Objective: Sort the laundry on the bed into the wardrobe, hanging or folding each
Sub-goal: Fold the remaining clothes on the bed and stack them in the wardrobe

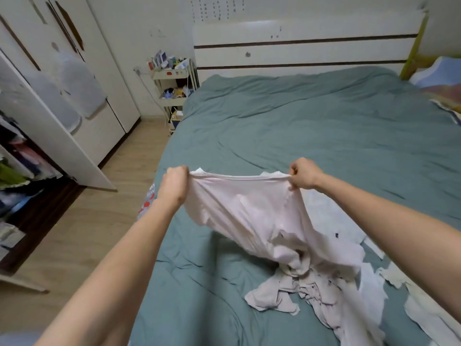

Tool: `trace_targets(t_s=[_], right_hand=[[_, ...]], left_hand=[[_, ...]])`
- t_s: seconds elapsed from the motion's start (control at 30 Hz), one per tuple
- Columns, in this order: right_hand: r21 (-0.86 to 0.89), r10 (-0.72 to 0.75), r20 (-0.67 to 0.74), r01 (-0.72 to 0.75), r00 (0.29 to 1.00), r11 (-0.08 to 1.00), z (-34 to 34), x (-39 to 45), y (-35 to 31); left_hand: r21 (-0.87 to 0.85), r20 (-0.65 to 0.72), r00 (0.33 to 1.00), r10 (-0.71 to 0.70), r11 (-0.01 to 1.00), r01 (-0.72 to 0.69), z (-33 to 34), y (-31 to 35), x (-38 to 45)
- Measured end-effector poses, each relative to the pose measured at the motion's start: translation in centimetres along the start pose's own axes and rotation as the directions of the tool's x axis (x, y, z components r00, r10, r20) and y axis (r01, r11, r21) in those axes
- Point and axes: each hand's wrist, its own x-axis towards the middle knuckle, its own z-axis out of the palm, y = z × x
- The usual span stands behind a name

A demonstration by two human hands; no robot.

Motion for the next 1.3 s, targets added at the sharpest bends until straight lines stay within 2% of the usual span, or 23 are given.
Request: trace_targets(t_s=[0.07,0.1,0.2,0.3,0.4,0.47,0.53,0.6,0.63,0.67,0.7,0.77,0.8,0.9,0.97,1.0,1.03,1.07,1.13,1.17,1.23,1.3], right_hand=[[0.033,-0.001,-0.264,0.010,0.965,0.999,-0.7,0.4,-0.3],[0.061,-0.015,-0.341,0.038,0.940,0.997,-1.0,0.5,-0.8],[0.233,-0.040,-0.418,0.149,0.908,0.961,-0.7,0.3,-2.3],[0.297,-0.094,-0.440,0.243,0.893,0.923,-0.1,0.4,-3.6],[0.252,-0.184,-0.510,0.350,0.840,0.902,0.9,0.5,-4.8],[0.218,-0.200,-0.553,0.372,0.809,0.902,2.2,-0.4,-5.6],[0.163,-0.216,-0.517,0.344,0.828,0.925,3.8,-1.1,-6.4],[-0.020,-0.239,-0.284,0.243,0.929,0.970,5.4,-1.8,-7.0],[-0.098,-0.191,-0.189,0.175,0.963,0.980,6.0,-2.2,-7.3],[-0.120,-0.151,-0.189,0.130,0.970,0.984,6.3,-2.7,-7.7],[-0.105,-0.139,-0.255,0.115,0.957,0.988,6.6,-3.3,-8.3],[-0.124,-0.107,-0.365,0.066,0.925,0.990,6.6,-4.9,-10.0],[-0.163,-0.074,-0.368,0.014,0.927,0.987,6.5,-5.7,-11.1],[-0.244,0.027,-0.331,-0.114,0.943,0.963,6.0,-8.1,-14.1],[-0.237,0.072,-0.292,-0.145,0.954,0.961,5.6,-9.3,-15.5],[-0.227,0.101,-0.239,-0.157,0.966,0.961,5.5,-9.6,-16.0],[-0.217,0.129,-0.165,-0.164,0.978,0.962,5.4,-10.0,-16.3],[-0.194,0.156,-0.090,-0.171,0.984,0.966,5.5,-10.1,-16.5],[-0.139,0.190,0.003,-0.188,0.982,0.972,6.2,-10.1,-16.4],[-0.123,0.196,0.030,-0.191,0.980,0.974,6.8,-9.9,-16.2],[-0.121,0.194,0.074,-0.185,0.978,0.975,8.7,-9.1,-15.3],[-0.149,0.192,0.061,-0.181,0.979,0.972,11.1,-7.9,-14.0]], left_hand=[[-0.077,-0.087,0.996,-0.037,0.997,0.030,-0.3,1.2,-0.2],[-0.144,-0.097,0.995,-0.037,0.989,0.023,-0.4,1.7,-0.2],[-0.263,-0.120,0.989,-0.084,0.964,0.050,-0.9,2.3,-0.7],[-0.132,-0.167,0.982,-0.089,0.989,0.067,-1.3,0.9,-1.6],[0.058,-0.161,0.986,-0.052,0.996,0.062,-1.9,-1.4,-2.6],[0.088,-0.183,0.983,-0.034,0.995,0.051,-2.1,-3.0,-3.2],[0.088,-0.184,0.982,-0.050,0.994,0.067,-2.2,-4.6,-3.8],[0.203,-0.043,0.998,-0.055,0.977,0.063,-2.3,-5.9,-4.8],[0.269,0.045,0.998,-0.053,0.962,0.039,-2.4,-6.6,-5.2],[0.308,0.093,0.995,-0.048,0.951,0.017,-2.7,-7.2,-5.5],[0.323,0.099,0.995,-0.023,0.946,-0.010,-3.4,-7.7,-5.6],[0.336,0.024,0.995,0.100,0.936,-0.102,-5.2,-8.8,-5.4],[0.331,-0.039,0.982,0.186,0.929,-0.163,-6.2,-9.4,-5.2],[0.222,-0.208,0.864,0.459,0.882,-0.415,-8.6,-11.3,-6.0],[0.124,-0.249,0.818,0.518,0.855,-0.504,-9.6,-12.3,-6.5],[0.065,-0.209,0.833,0.512,0.857,-0.511,-9.8,-12.7,-6.4],[-0.002,-0.106,0.863,0.493,0.868,-0.496,-9.8,-13.2,-6.0],[-0.061,0.052,0.886,0.460,0.887,-0.457,-9.5,-13.6,-5.5],[-0.070,0.367,0.840,0.399,0.913,-0.402,-8.2,-14.3,-4.4],[-0.057,0.453,0.812,0.368,0.921,-0.386,-7.1,-14.7,-3.9],[-0.073,0.497,0.810,0.310,0.946,-0.317,-4.2,-15.6,-3.5],[-0.162,0.496,0.834,0.241,0.970,-0.184,-1.0,-16.0,-3.3]])
